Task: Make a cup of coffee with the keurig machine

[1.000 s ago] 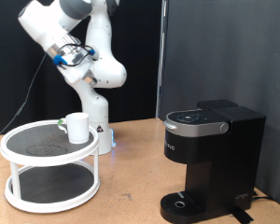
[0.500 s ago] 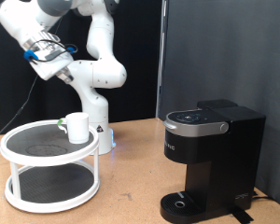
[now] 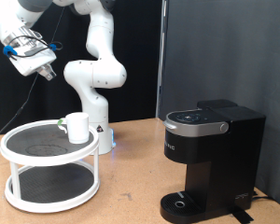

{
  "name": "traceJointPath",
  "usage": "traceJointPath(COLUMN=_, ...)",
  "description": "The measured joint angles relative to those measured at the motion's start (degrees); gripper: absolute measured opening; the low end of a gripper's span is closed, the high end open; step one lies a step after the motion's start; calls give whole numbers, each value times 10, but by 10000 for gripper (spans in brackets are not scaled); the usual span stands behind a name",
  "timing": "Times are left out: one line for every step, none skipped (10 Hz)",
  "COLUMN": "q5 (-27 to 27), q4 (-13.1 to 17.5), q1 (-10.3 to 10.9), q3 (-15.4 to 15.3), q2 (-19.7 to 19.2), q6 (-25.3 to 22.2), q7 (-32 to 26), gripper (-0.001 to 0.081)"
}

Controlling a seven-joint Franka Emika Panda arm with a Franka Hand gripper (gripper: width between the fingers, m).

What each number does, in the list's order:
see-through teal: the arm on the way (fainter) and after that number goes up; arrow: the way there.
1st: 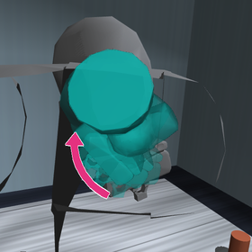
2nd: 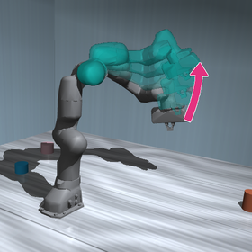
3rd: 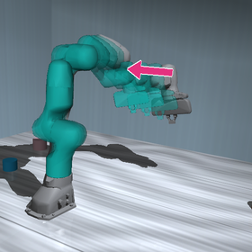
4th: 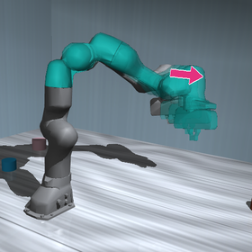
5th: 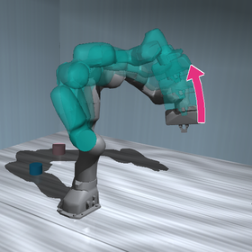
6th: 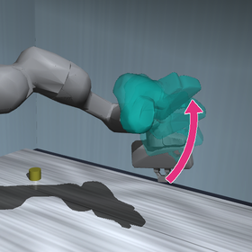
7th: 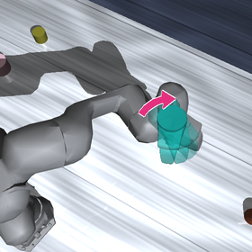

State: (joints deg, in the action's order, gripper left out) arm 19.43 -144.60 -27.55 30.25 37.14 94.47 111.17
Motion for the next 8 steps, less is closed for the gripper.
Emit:
traceJointPath(q5=0, q4=-3, q1=0, q3=0, q2=-2, q6=7, q7=-4, gripper=0)
traceJointPath(q5=-3, q4=-8, q1=0, q3=0, q2=-6, q6=16, q7=-10, gripper=0)
traceJointPath(q5=-8, q4=-21, q1=0, q3=0, q2=-9, q6=38, q7=-15, gripper=0)
traceJointPath(q5=-8, q4=-37, q1=0, q3=-2, q2=-10, q6=68, q7=-19, gripper=0)
traceJointPath(q5=-8, q4=-58, q1=0, q3=-3, q2=-11, q6=104, q7=-23, gripper=0)
traceJointPath(q5=-8, q4=-78, q1=0, q3=-3, q2=-12, q6=133, q7=-29, gripper=38)
traceJointPath(q5=-8, q4=-96, q1=1, q3=-3, q2=-15, q6=157, q7=-34, gripper=212)
traceJointPath(q5=-8, q4=-110, q1=2, q3=-3, q2=-18, q6=177, q7=-40, gripper=212)
